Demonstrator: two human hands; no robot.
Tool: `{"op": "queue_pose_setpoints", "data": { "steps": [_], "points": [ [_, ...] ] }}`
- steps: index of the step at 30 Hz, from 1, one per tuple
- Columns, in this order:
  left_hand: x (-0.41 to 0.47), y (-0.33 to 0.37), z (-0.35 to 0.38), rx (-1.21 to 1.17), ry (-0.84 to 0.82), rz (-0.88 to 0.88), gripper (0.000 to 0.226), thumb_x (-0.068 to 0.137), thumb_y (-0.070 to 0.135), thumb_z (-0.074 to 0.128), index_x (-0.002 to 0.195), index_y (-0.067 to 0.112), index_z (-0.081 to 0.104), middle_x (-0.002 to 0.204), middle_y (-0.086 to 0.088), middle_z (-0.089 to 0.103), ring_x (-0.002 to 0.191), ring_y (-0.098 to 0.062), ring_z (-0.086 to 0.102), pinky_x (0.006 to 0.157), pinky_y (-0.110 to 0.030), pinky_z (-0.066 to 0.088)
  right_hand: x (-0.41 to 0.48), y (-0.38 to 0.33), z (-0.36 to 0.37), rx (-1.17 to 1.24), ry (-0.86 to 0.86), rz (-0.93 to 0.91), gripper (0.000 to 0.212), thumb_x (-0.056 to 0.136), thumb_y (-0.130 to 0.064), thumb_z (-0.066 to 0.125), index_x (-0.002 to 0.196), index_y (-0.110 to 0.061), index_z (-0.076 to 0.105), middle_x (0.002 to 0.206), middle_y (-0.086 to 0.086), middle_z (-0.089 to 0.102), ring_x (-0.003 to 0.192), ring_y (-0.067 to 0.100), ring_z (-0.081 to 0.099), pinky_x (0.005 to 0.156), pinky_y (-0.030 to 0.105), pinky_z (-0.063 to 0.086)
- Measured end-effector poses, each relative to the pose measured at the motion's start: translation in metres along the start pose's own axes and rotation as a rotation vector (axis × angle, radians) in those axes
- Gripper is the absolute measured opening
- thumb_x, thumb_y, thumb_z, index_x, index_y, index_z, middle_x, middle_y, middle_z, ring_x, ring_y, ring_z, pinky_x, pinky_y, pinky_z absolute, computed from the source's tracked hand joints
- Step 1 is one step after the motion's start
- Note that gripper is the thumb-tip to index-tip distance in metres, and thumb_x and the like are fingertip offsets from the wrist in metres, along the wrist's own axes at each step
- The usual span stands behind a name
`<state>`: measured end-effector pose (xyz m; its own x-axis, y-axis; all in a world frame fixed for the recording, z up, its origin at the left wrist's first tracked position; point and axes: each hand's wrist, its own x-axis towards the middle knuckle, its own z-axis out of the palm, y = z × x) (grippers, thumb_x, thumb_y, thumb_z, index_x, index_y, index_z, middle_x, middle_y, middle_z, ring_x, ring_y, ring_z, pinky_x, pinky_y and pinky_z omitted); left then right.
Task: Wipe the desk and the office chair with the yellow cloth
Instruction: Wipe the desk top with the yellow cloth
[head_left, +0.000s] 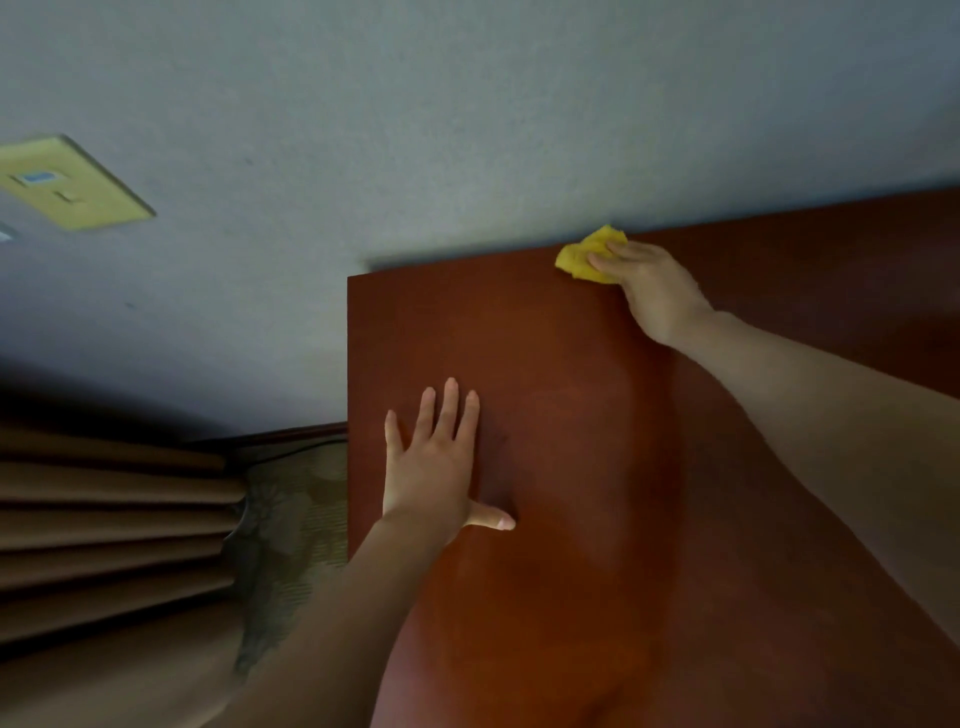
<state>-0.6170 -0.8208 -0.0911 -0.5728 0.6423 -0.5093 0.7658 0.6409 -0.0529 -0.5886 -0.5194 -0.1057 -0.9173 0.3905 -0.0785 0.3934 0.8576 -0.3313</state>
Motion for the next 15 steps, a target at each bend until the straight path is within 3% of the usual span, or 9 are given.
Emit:
{"op": "queue_pose_setpoints", "data": {
  "steps": [5, 15],
  "points": [
    [-0.001, 0.001, -0.002, 0.008, -0.010, -0.007, 0.137, 0.058, 0.083, 0.058, 0.147, 0.019, -0.025, 0.156, -0.006, -0.027, 0.144, -0.028, -0.021, 0.113, -0.057, -0.006, 0.016, -0.035, 0.017, -0.070, 0.082, 0.167, 0.048, 0.099, -0.010, 0.032, 0.144, -0.023, 0.037, 0.153, 0.006, 0.028, 0.141, 0.025, 0.022, 0.112, 0.035, 0.022],
    [-0.008, 0.005, -0.012, 0.017, -0.022, -0.024, 0.132, 0.062, 0.080, 0.059, 0.149, 0.019, -0.019, 0.158, -0.006, -0.022, 0.146, -0.027, -0.017, 0.112, -0.060, -0.005, -0.087, -0.051, 0.025, -0.003, -0.021, -0.184, 0.050, 0.096, 0.000, 0.040, 0.138, -0.025, 0.046, 0.150, 0.005, 0.035, 0.140, 0.028, 0.027, 0.114, 0.042, 0.022]
  ]
}}
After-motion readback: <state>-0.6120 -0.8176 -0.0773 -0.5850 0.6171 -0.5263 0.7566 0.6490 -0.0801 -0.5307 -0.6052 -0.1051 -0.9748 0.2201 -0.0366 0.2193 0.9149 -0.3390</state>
